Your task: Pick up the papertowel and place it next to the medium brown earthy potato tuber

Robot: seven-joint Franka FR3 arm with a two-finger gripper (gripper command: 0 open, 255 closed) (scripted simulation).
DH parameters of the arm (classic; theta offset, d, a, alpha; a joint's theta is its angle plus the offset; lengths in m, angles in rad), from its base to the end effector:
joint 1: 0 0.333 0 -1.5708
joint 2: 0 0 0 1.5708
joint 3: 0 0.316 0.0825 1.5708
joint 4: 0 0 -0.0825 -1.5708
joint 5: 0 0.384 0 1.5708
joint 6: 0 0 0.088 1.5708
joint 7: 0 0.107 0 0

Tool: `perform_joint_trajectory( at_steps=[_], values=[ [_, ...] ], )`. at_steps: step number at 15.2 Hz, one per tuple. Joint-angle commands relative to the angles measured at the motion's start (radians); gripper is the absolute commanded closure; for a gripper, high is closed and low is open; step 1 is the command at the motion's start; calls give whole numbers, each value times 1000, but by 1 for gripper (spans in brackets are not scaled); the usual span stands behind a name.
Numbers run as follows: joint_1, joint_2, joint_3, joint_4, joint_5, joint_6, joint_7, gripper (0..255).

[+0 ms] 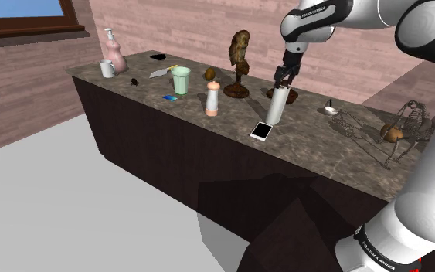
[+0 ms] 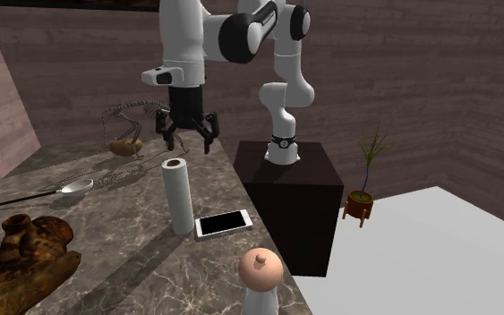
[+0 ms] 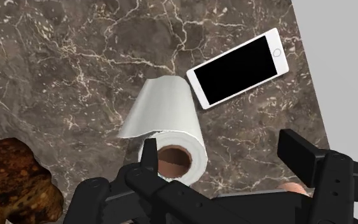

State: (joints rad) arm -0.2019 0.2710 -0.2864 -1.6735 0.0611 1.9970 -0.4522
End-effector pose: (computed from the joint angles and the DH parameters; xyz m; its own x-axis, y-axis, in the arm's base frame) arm 0.5777 -0.2848 0.4560 0.9977 -0.0461 0.0495 -0.0483 -0.9978 0.0447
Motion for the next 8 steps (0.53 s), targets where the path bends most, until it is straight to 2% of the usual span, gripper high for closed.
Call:
perform_joint_trajectory(
  at_steps=[1,3,8],
  values=[
    [-20,82,1,99,21,-14,-26,0],
    [-46,168,3,210,42,-36,-51,0],
    [-48,186,6,182,47,9,-55,0]
  ],
)
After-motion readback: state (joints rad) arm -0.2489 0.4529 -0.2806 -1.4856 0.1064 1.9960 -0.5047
